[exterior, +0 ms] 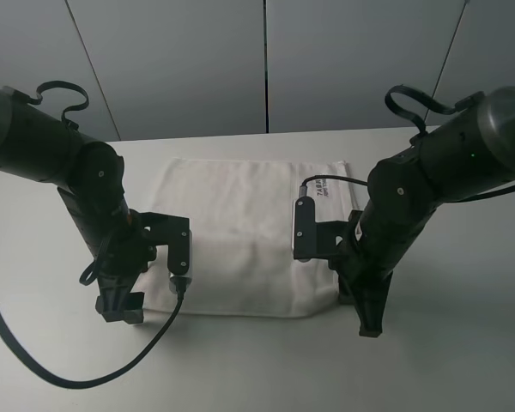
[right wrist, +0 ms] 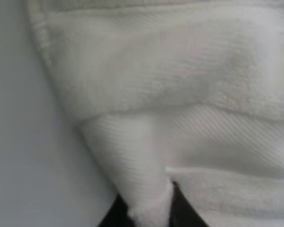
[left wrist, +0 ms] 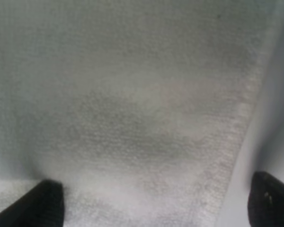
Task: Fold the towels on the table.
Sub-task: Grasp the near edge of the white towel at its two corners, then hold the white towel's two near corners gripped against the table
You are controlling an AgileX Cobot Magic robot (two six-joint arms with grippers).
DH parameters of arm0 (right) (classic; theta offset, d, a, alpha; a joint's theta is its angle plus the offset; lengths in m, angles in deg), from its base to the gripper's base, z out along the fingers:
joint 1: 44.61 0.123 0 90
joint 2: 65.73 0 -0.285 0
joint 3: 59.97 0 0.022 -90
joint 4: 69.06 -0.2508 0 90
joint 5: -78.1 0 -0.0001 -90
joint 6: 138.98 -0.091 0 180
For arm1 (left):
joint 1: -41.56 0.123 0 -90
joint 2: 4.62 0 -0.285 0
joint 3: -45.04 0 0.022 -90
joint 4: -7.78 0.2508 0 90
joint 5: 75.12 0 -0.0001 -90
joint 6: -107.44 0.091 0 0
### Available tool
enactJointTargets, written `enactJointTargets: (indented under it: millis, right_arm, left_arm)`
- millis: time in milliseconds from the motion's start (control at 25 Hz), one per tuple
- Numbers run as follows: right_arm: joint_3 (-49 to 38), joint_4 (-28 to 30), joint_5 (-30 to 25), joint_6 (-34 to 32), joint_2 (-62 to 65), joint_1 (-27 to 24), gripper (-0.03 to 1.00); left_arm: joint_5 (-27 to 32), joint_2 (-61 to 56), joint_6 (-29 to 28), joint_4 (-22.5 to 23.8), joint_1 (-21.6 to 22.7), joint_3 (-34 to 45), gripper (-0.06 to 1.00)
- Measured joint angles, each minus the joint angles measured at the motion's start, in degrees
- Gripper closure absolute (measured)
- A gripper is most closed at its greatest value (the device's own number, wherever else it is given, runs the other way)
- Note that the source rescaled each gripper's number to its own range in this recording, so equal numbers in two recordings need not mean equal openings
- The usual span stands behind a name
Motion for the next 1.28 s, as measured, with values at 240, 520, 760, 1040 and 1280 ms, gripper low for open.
enactJointTargets:
  millis: [240, 520, 760, 1040, 1280]
  right_arm:
    - [0.0, 0.4, 0.1, 0.0, 0.0, 0.0, 0.97]
    - [0.0, -0.4, 0.1, 0.0, 0.0, 0.0, 0.97]
    - [0.0, -0.8, 0.1, 0.0, 0.0, 0.0, 0.97]
    - [0.0, -0.8, 0.1, -1.8, 0.0, 0.0, 0.97]
    - [0.0, -1.2, 0.2, -3.1, 0.0, 0.0, 0.97]
  left_arm:
    - [-0.3, 0.0, -0.1, 0.0, 0.0, 0.0, -0.06]
    - [-1.6, 0.0, -2.9, 0.4, 0.0, 0.0, -0.06]
    - [-2.8, 0.1, -4.2, 1.3, 0.0, 0.0, 0.05]
    - [-4.0, 0.2, -5.3, 2.3, 0.0, 0.0, 0.64]
    - [-3.9, 0.2, -5.7, 2.7, 0.0, 0.0, 0.94]
